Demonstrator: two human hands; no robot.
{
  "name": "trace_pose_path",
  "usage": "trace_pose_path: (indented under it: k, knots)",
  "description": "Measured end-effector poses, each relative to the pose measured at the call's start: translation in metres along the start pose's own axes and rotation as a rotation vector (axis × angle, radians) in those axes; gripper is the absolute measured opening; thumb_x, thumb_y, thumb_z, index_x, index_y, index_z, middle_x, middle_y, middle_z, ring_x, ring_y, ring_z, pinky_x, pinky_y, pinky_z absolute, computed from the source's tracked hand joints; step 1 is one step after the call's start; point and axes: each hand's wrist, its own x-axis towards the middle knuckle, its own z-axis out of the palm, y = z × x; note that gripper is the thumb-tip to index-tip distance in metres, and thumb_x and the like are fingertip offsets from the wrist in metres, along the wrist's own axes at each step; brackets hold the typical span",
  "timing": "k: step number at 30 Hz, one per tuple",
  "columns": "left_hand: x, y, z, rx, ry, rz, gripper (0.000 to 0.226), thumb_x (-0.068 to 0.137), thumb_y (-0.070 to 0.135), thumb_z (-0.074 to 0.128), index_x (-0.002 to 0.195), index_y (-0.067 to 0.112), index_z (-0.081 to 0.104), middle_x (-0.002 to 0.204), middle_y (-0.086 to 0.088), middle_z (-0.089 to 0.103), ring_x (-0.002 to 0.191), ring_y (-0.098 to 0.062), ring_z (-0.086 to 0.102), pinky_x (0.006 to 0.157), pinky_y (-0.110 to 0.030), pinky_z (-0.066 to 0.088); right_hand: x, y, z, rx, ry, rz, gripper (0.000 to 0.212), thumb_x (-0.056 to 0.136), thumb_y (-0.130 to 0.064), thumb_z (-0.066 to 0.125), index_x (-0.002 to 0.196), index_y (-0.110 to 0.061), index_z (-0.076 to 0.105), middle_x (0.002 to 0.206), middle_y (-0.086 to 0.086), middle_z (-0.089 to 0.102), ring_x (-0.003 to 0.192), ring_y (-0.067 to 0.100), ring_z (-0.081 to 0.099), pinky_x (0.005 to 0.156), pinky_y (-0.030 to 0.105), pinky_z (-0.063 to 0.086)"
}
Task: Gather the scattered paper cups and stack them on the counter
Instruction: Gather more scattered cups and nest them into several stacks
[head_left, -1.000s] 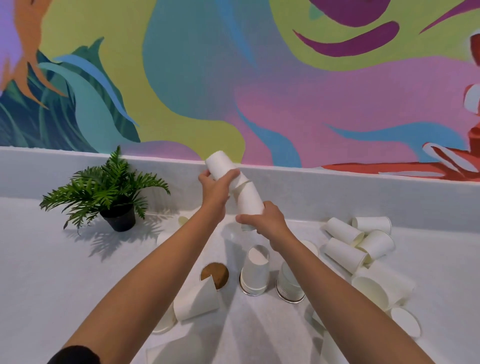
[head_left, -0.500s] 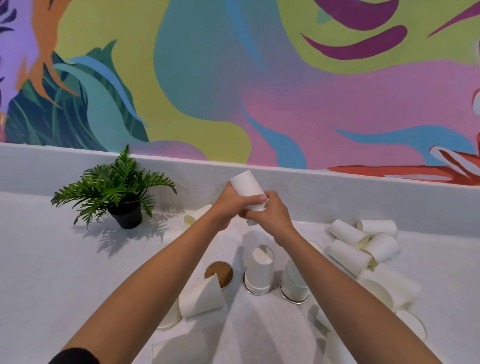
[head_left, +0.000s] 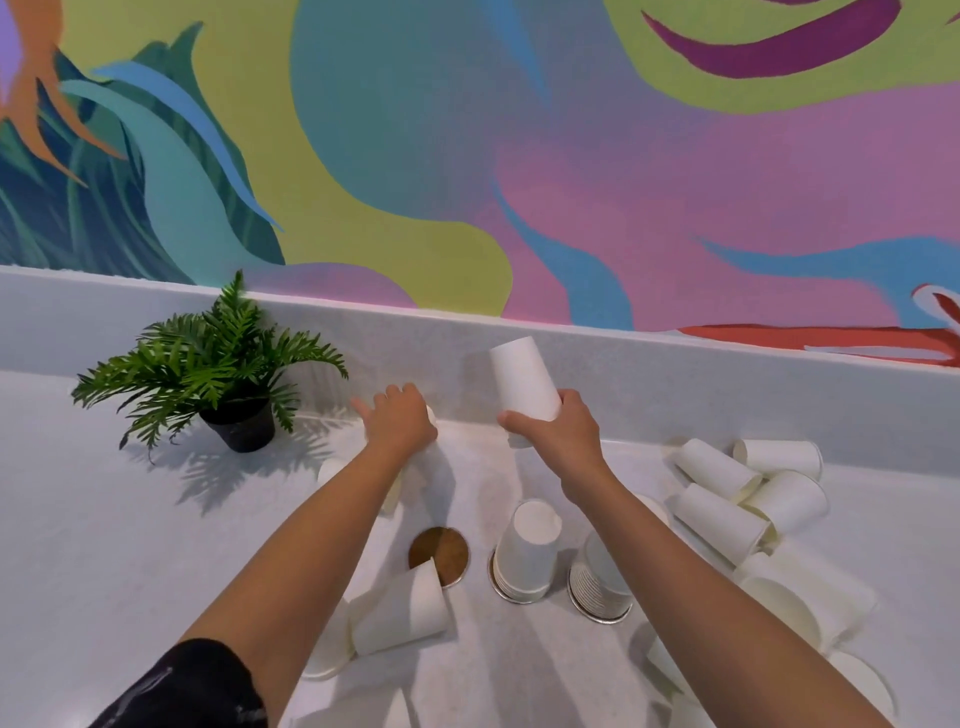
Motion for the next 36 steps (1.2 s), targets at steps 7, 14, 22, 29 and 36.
trace_pose_path:
  k: [7,14,22,29,36]
  knots:
    - [0.013,0.006,0.039,0.163,-0.021,0.059,0.048,0.093,0.03,0.052,0.136,0.015,0.036,0.13,-0.008,0.053,0.125,-0.031,0.049,0.114,-0.063,0.011,0.013,0.006,0.002,0.027,0.003,0.054,0.069,0.076,-0.032,0.078,0.129,-0.017,0.038,0.113,0.0,0.046,0.099,0.017,0.05,0.074,0.025,0.045]
    - [0.008,0.015,0.036,-0.149,0.015,0.132,0.069,0.078,0.045,0.069,0.131,0.015,0.037,0.123,-0.009,0.055,0.112,-0.032,0.058,0.103,-0.049,0.036,0.015,0.012,0.006,0.003,0.012,0.065,0.068,0.074,-0.033,0.079,0.127,-0.017,0.039,0.114,0.0,0.049,0.098,0.017,0.051,0.069,0.024,0.044]
    - [-0.017,0.034,-0.03,-1.369,0.179,-0.185,0.068,0.081,0.031,0.073,0.135,0.015,0.033,0.116,-0.009,0.052,0.096,-0.027,0.055,0.087,-0.041,0.053,0.005,0.009,0.001,-0.124,0.033,0.099,0.072,0.072,-0.035,0.08,0.128,-0.014,0.04,0.126,0.01,0.053,0.11,0.026,0.056,0.092,0.038,0.053]
    - [-0.042,0.045,-0.06,-1.657,0.043,-0.048,0.057,0.086,0.026,0.07,0.13,0.017,0.036,0.12,-0.008,0.052,0.108,-0.027,0.058,0.072,-0.038,0.056,-0.006,0.0,-0.001,-0.298,0.004,0.007,0.074,0.069,-0.037,0.083,0.127,-0.017,0.042,0.125,0.007,0.053,0.11,0.023,0.056,0.088,0.034,0.054]
    - [-0.063,0.05,-0.064,-1.426,-0.062,0.113,0.055,0.078,0.03,0.079,0.12,0.017,0.045,0.12,-0.008,0.057,0.107,-0.025,0.061,0.077,-0.041,0.056,-0.013,-0.012,0.003,-0.315,0.022,-0.099,0.075,0.066,-0.038,0.084,0.125,-0.018,0.042,0.122,0.005,0.054,0.108,0.023,0.056,0.087,0.038,0.054]
